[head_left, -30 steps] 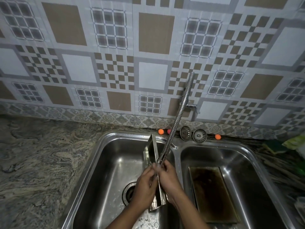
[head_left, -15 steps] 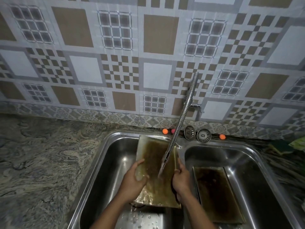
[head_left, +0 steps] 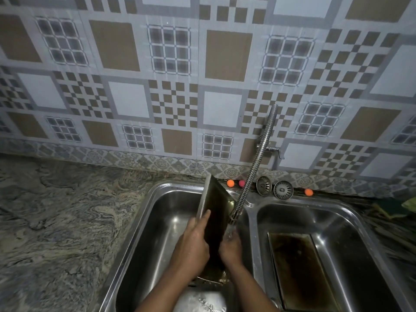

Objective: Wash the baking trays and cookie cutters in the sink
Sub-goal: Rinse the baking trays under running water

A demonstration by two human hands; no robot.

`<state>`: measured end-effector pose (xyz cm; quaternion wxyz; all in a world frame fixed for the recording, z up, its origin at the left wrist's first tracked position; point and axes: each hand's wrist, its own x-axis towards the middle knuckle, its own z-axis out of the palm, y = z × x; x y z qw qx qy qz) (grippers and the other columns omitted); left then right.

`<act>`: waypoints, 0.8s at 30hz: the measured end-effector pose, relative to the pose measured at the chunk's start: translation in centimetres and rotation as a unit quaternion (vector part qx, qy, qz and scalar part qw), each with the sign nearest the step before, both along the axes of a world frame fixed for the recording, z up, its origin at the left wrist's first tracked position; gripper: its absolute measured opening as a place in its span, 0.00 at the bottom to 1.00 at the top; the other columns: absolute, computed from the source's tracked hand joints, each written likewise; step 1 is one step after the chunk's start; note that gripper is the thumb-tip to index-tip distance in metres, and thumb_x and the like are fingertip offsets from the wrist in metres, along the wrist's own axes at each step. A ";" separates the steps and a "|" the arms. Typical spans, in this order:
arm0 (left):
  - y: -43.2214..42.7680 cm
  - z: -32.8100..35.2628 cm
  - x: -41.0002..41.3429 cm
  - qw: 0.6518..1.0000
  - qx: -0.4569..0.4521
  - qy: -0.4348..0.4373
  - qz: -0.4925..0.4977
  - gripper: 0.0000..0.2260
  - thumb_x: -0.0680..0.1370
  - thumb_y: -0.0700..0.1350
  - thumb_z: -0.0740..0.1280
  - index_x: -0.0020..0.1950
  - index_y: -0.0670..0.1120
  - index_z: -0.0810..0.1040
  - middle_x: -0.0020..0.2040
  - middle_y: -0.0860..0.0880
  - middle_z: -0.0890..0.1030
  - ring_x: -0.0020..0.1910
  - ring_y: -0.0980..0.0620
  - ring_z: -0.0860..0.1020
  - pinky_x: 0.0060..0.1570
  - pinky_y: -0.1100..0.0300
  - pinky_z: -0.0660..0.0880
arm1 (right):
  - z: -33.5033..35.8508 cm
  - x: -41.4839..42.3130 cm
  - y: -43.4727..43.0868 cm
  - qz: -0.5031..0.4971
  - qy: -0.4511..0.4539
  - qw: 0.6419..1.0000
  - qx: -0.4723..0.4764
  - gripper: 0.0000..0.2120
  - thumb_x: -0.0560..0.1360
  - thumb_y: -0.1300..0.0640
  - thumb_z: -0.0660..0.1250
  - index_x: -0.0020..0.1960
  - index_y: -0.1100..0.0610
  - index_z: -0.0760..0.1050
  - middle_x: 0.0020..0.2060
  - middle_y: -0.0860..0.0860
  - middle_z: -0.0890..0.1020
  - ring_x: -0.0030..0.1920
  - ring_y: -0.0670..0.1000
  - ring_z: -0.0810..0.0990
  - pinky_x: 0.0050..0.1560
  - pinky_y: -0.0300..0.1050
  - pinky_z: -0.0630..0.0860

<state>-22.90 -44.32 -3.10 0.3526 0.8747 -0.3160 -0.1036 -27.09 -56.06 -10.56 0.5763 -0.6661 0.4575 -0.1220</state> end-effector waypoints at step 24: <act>-16.6 -2.6 -11.0 0.964 -0.221 -0.010 -0.144 0.23 0.76 0.34 0.66 0.67 0.54 0.72 0.67 0.52 0.69 0.68 0.75 0.59 0.67 0.76 0.58 | 5.3 -22.0 -17.7 -0.230 -0.101 0.902 -0.350 0.12 0.77 0.56 0.61 0.59 0.55 0.72 0.49 0.52 0.78 0.48 0.52 0.78 0.50 0.46 0.74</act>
